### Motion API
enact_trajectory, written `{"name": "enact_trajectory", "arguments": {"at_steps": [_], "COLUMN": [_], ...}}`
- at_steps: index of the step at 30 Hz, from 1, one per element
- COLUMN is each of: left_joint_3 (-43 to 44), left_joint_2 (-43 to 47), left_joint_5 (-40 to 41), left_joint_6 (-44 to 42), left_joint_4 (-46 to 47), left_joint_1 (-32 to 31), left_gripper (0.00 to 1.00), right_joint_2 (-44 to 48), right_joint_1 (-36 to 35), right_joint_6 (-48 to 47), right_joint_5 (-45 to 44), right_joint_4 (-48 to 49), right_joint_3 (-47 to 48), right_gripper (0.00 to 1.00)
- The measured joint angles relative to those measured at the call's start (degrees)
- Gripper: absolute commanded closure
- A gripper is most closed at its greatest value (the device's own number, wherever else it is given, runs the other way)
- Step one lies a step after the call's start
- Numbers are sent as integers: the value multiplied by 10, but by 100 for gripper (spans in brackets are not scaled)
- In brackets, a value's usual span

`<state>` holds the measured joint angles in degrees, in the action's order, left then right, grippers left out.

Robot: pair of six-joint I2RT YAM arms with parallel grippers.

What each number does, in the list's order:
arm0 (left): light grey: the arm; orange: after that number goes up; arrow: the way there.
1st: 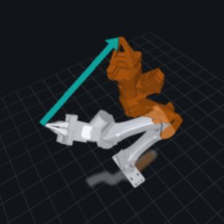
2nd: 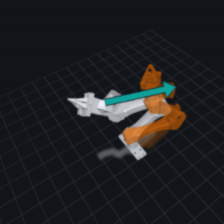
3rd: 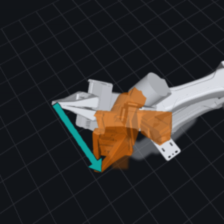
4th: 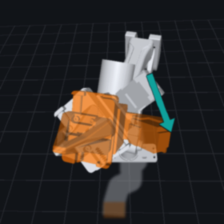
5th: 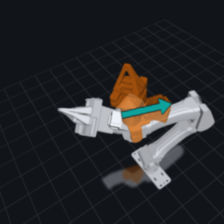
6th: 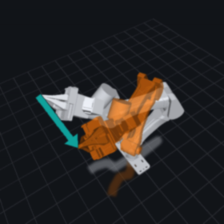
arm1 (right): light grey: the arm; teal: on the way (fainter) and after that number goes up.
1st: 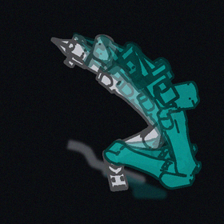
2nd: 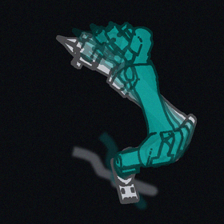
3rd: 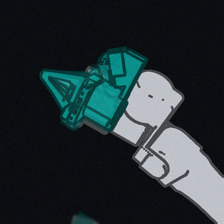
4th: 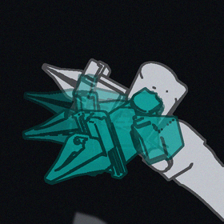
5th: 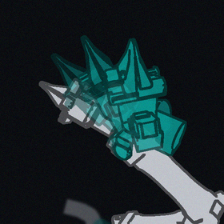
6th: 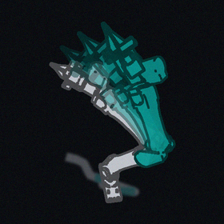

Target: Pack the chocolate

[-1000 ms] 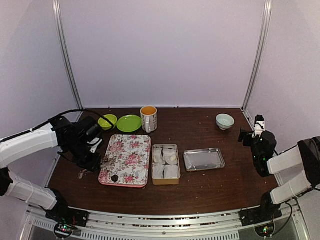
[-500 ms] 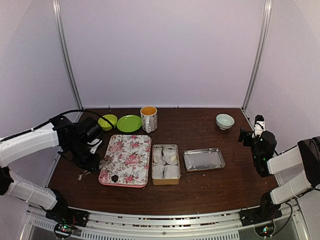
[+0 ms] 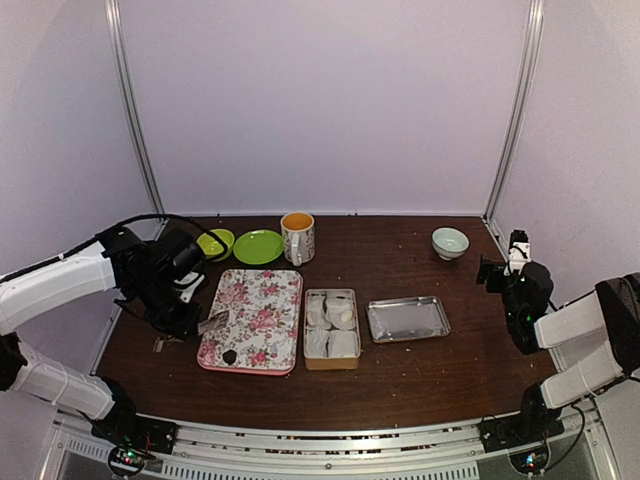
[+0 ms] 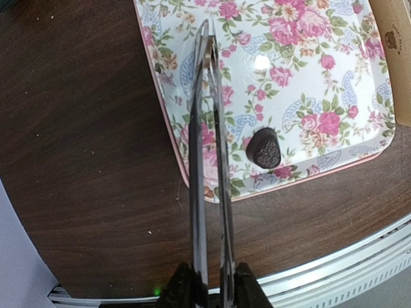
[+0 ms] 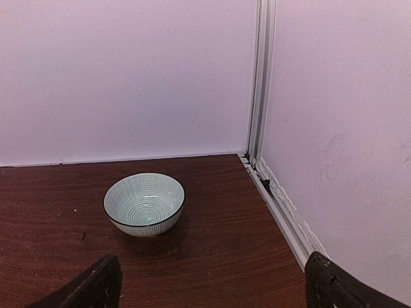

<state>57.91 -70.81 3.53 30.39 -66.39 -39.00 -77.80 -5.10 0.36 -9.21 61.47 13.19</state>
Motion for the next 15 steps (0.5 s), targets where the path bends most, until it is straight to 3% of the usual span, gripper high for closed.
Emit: {"name": "enact_trajectory", "arguments": {"at_steps": [7,15], "left_joint_3": [6,24], "left_joint_2": [3,16], "left_joint_5": [-2,-32], "left_joint_6": [-2,-8], "left_joint_4": [-2,2], "left_joint_1": [0,0], "left_gripper": [89,90], "right_joint_2": [0,0], "right_joint_1": [0,0], "right_joint_6": [0,0], "right_joint_5": [0,0], "right_joint_4": [0,0], "right_joint_3": [0,0], "right_gripper": [0,0]}}
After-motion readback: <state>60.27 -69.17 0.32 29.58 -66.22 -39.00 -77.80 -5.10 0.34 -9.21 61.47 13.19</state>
